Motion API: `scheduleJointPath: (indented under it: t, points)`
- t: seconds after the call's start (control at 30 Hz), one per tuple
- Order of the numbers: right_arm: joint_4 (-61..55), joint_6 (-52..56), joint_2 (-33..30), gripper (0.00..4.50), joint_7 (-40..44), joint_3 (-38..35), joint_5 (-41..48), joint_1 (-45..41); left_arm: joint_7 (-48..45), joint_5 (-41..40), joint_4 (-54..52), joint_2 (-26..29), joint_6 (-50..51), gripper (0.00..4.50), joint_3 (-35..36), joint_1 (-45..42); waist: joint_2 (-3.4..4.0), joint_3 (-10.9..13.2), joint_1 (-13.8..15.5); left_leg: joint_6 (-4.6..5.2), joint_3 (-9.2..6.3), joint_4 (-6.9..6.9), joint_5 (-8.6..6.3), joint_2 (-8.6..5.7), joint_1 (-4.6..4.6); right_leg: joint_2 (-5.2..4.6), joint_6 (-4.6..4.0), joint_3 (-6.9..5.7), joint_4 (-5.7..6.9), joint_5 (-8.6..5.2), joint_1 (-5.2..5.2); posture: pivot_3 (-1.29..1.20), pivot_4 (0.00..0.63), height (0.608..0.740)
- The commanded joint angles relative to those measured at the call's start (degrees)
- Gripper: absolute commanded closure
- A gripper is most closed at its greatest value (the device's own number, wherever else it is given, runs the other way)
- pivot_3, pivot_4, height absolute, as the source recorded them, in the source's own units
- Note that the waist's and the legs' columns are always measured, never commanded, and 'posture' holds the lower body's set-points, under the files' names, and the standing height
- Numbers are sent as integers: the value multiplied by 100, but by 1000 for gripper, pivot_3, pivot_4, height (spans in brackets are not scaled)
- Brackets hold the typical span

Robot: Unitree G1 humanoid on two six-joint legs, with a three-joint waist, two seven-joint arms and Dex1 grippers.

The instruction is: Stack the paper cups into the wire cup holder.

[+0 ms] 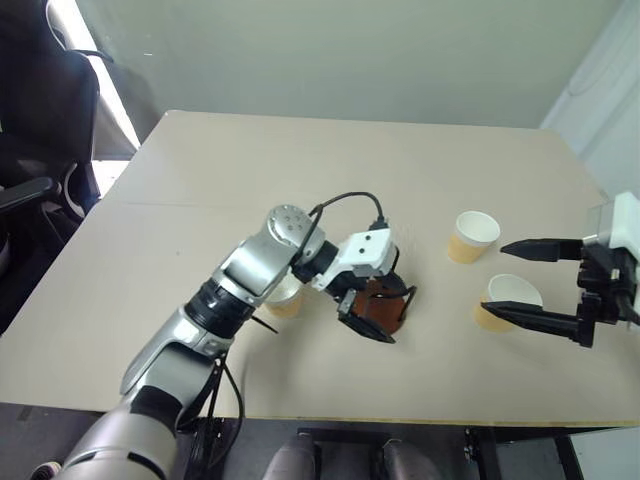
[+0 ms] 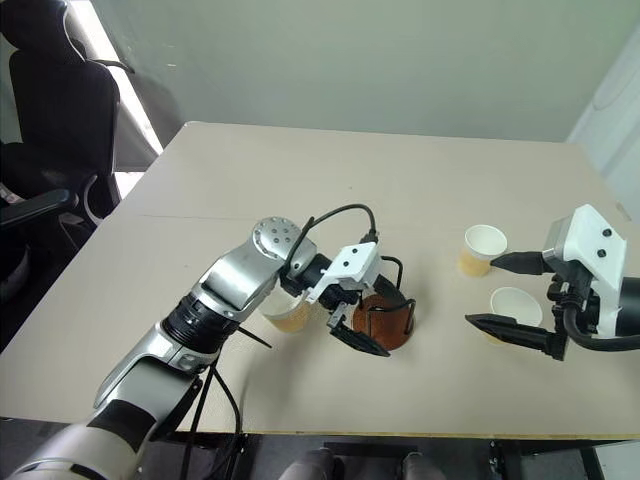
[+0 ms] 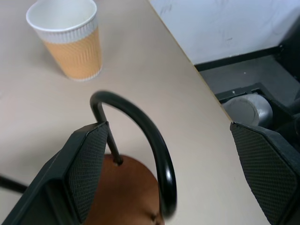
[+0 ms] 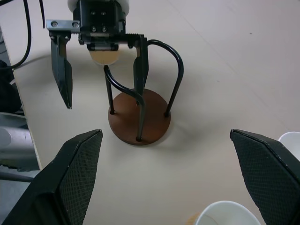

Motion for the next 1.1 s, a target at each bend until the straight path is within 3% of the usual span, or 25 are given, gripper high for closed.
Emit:
scheduleJointPath:
  t: [0.03,0.4,0.67,1.1]
  points:
    - [0,-108,-117,0,-21,-25,-25,-80,51,-35,-284,124,-37,62,207,-47,0,0,0,0,0,1,0,0,0,0,0,0,0,0,0,0,150,740]
    - [183,-356,-139,0,-32,321,-217,-250,518,-118,-559,437,-77,62,798,-71,0,0,-1,2,0,3,0,-1,0,0,3,1,-1,1,0,0,150,740]
    - [576,-631,-218,0,-43,512,-537,-575,806,-564,-660,739,336,62,1599,-154,0,0,-12,3,1,3,-1,0,0,0,3,2,-1,1,0,0,150,740]
    - [2867,-2233,-172,0,569,2779,-2239,-2650,804,-1027,-131,1432,738,62,2310,-425,1,0,-45,12,0,2,-4,-2,-2,-4,6,1,-3,3,-4,0,150,740]
